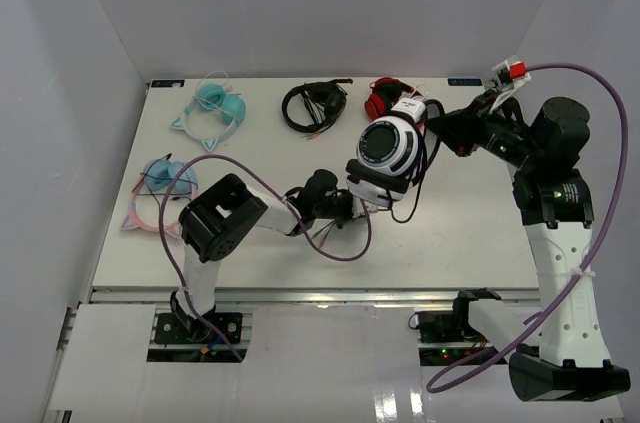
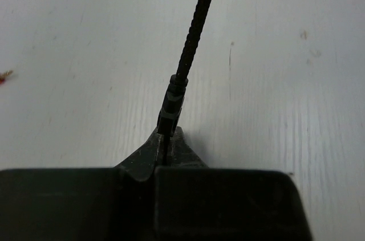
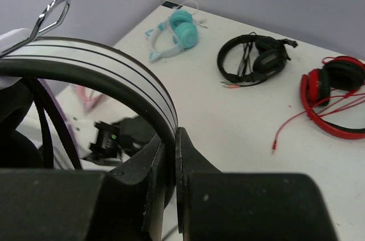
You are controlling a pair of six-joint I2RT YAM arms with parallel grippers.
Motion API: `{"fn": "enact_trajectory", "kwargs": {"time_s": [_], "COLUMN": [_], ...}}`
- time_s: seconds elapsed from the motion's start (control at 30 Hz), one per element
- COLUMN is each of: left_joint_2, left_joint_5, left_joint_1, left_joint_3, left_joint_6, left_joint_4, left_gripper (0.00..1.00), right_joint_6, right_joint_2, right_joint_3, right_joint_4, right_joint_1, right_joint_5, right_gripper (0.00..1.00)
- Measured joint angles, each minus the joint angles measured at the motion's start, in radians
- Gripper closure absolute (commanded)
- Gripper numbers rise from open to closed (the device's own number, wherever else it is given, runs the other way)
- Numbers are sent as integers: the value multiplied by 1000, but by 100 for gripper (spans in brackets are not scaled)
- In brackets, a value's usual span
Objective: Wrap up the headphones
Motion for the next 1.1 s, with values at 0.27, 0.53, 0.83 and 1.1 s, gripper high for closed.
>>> {"fn": "enact_trajectory", "kwargs": {"time_s": [0.27,0.53,0.83,1.1], "left_joint_2": [-183,-211,-216,-309], "left_joint_5": [-22,-73,-63,85], "left_joint_1": [84,166,283,273], "left_joint_3": [-155,-53,431,478], "left_joint_6": [43,100,5,-265], "left_joint_4": [-65,-320,-771,-1038], "left_gripper": [100,100,100,100], "right_joint_6": [-320,-733,-1121,-1037], "right_joint_2": [-66,-75,-153,-112], "right_joint_3": [9,102,-153,-448], "right_joint_4": [-153,-407,-501,-201], "right_joint_1": [0,-2,12,179], "right_joint_5": [50,-92,24,510], "right_gripper": [92,92,92,92]}}
